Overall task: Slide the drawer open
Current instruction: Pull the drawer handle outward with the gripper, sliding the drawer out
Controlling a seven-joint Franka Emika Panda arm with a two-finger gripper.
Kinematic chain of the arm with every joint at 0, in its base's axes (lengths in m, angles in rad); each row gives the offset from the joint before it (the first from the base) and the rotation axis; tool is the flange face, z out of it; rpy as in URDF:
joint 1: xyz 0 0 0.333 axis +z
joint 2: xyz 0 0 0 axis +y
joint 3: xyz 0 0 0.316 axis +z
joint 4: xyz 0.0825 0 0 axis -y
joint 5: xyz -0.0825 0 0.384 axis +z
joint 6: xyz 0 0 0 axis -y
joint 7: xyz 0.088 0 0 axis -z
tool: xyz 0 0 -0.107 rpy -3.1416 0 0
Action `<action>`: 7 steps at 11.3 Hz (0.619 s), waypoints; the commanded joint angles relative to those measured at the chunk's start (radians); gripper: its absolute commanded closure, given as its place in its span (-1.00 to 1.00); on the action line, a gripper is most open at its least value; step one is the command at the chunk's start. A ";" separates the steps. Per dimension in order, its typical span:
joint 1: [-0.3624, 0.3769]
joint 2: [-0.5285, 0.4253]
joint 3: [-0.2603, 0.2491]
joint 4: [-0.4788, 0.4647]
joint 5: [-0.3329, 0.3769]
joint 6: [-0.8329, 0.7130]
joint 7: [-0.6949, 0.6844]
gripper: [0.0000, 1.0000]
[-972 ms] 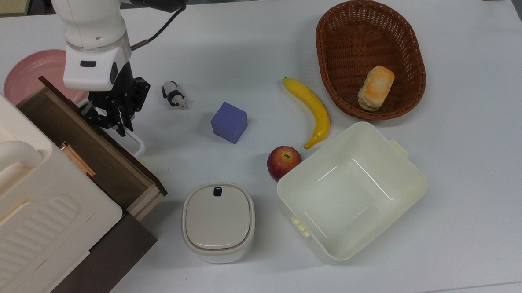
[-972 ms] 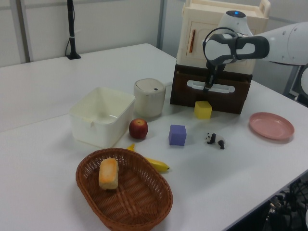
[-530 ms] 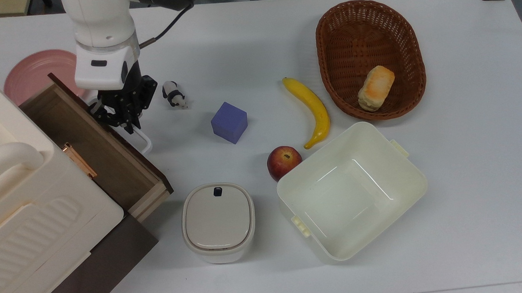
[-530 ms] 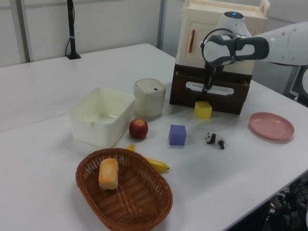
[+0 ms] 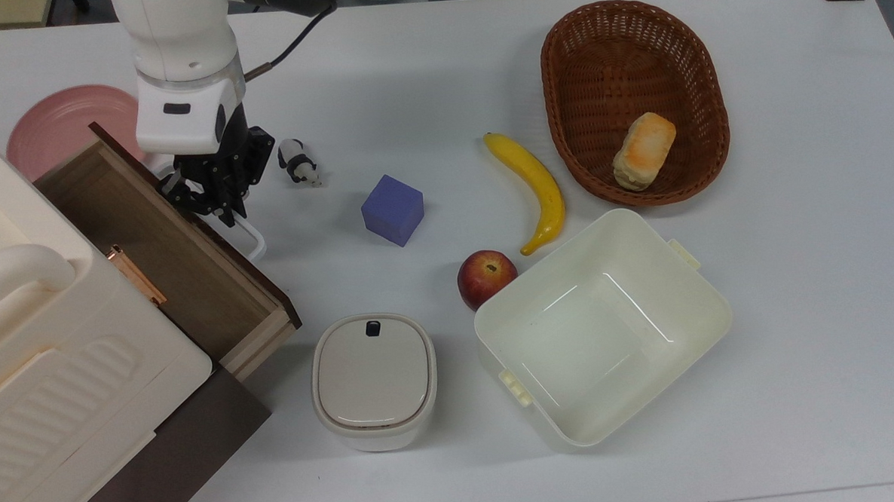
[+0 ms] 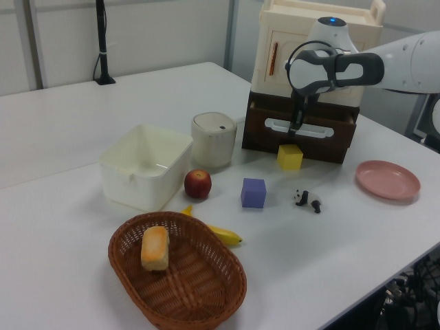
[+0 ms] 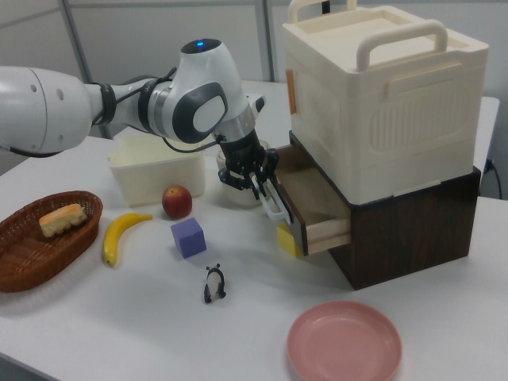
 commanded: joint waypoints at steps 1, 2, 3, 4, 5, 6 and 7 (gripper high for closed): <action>0.025 -0.062 0.008 -0.056 -0.004 -0.023 0.011 0.89; 0.025 -0.064 0.008 -0.058 -0.004 -0.023 0.011 0.89; 0.025 -0.065 0.008 -0.059 -0.004 -0.023 0.011 0.89; 0.025 -0.071 0.009 -0.062 -0.004 -0.027 0.011 0.89; 0.025 -0.078 0.011 -0.067 -0.004 -0.035 0.011 0.89; 0.025 -0.079 0.018 -0.069 -0.006 -0.035 0.011 0.89; 0.025 -0.079 0.020 -0.072 -0.006 -0.035 0.011 0.89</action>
